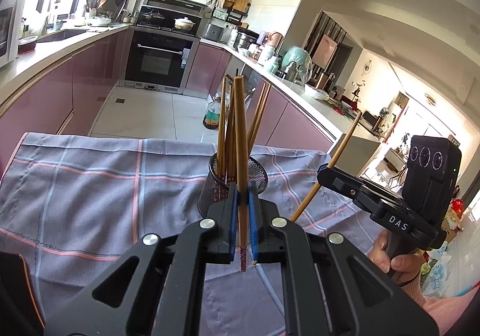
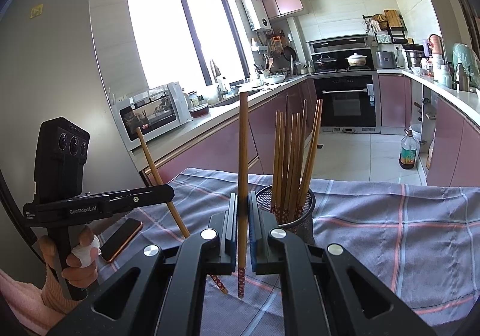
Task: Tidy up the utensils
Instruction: 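Carry both upright chopsticks over the mesh cup and lower them in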
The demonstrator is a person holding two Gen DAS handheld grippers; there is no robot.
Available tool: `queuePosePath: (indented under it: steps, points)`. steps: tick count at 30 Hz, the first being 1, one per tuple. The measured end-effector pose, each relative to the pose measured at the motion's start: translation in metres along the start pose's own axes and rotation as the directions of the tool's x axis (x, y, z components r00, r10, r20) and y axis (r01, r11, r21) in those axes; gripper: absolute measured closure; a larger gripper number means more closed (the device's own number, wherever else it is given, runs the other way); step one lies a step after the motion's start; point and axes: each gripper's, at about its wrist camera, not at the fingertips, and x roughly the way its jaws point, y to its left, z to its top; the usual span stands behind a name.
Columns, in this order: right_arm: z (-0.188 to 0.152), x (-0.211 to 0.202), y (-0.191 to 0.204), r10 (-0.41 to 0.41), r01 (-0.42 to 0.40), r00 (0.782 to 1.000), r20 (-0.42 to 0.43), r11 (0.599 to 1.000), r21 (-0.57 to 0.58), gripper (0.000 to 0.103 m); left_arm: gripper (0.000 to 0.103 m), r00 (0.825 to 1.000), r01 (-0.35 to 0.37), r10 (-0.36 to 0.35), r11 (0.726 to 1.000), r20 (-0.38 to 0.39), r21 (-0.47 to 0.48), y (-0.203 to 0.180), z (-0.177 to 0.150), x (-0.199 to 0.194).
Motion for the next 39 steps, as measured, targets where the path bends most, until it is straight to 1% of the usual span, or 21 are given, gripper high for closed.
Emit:
queuePosePath:
  steps: [39]
  points:
    - [0.017, 0.004, -0.005, -0.014, 0.014, 1.0, 0.015, 1.0, -0.01, 0.098, 0.095, 1.0, -0.011, 0.011, 0.999, 0.005, 0.03, -0.008, 0.012, 0.004]
